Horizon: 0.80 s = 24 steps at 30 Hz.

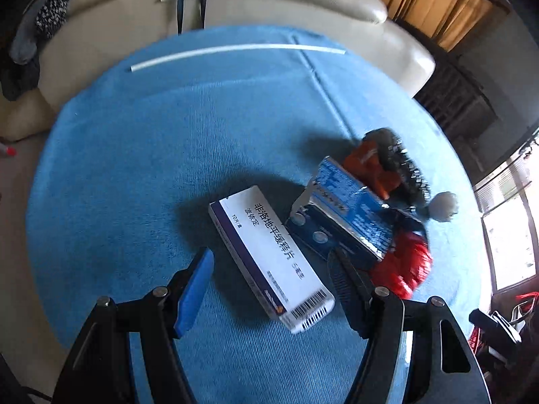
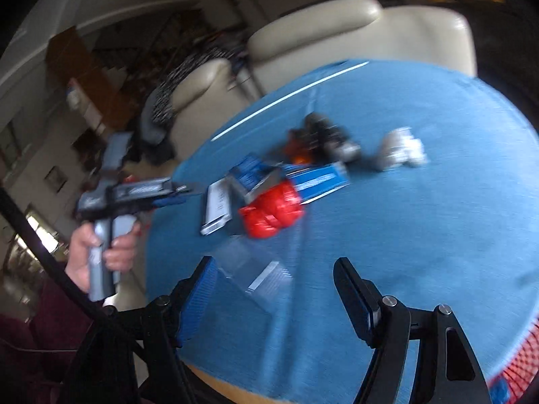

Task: Collect trash
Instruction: 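Grasp the white medicine box with the left tool while the right tool grasps the clear plastic tray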

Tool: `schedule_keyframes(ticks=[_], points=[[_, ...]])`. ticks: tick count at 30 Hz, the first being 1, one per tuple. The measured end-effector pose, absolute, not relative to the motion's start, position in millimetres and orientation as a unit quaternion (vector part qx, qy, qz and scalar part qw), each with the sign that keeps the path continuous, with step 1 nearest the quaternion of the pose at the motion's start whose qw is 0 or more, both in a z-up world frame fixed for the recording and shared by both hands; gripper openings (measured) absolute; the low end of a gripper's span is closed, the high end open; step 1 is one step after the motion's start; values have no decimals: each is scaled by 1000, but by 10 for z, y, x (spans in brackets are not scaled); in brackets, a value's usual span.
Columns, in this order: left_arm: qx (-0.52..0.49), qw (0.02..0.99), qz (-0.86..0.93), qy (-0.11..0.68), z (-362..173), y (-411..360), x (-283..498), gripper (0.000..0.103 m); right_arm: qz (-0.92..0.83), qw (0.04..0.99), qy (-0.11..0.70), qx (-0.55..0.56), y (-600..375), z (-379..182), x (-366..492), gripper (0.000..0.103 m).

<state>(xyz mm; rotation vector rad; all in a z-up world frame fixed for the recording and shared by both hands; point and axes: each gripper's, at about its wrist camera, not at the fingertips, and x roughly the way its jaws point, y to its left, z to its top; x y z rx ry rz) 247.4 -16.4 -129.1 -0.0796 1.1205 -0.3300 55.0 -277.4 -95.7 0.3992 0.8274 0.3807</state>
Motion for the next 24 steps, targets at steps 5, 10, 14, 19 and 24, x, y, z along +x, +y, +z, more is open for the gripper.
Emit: schedule_keyframes(ticks=[5,10,14,19,24], points=[[-35,828,-152,539,-1459,-286,2606,71,217,874,399,173,-2636,-1069,754,76],[-29,816,-152,556,-1588,-392,2635,71,247,855,427,163,-2510,-1204,1104,76],[-13,820,-148,553,-1621,-448,2645,71,276,835,451,153,-2347,-1358,1214,76],[10,825,-144,547,-1631,-489,2636,64,293,833,457,105,-2109,-1445,1153,74],[5,827,-148,542,-1624,-424,2607,59,268,844,460,69,-1961,-1531,999,39]])
